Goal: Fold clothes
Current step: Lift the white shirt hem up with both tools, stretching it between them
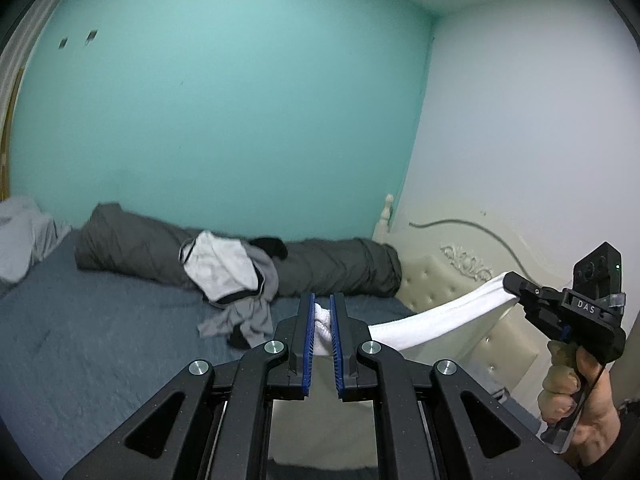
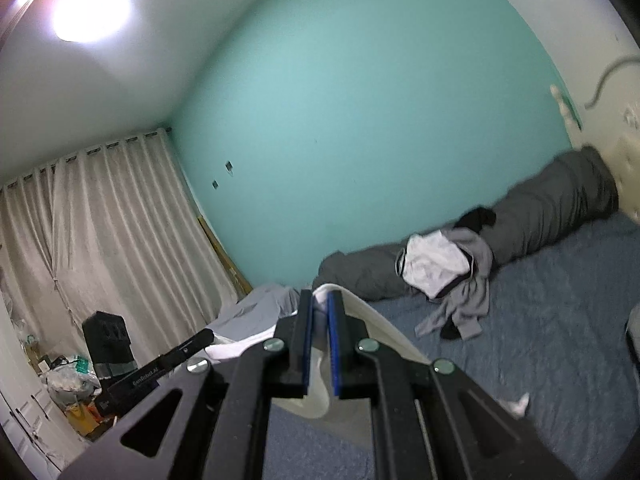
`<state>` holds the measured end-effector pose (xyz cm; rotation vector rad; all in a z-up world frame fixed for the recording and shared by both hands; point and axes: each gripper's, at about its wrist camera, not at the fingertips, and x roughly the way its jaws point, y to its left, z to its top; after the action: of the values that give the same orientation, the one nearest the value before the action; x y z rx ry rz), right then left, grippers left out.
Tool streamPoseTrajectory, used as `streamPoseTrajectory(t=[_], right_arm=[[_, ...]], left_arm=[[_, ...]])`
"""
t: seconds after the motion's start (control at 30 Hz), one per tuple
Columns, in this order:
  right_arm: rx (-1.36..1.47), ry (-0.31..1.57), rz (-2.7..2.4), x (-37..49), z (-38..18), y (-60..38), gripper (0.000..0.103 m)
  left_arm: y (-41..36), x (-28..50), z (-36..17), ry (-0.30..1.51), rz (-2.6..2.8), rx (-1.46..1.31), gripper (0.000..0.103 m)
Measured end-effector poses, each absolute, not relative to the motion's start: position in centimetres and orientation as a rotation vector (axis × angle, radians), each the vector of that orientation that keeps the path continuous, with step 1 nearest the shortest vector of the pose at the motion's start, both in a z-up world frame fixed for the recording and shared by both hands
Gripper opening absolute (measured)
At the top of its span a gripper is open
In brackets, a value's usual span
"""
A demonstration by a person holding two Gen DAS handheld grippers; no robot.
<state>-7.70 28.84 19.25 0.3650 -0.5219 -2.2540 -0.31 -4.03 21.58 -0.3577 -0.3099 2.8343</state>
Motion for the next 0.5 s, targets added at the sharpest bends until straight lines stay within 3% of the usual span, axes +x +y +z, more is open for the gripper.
streamPoseTrajectory(t=[0.5], right_arm=[[0.193, -0.394, -2.288, -1.7, 31.1, 28.8, 0.006]], left_arm=[[-2.9, 7.1, 33.9, -0.218, 2.874, -0.16, 0.008]])
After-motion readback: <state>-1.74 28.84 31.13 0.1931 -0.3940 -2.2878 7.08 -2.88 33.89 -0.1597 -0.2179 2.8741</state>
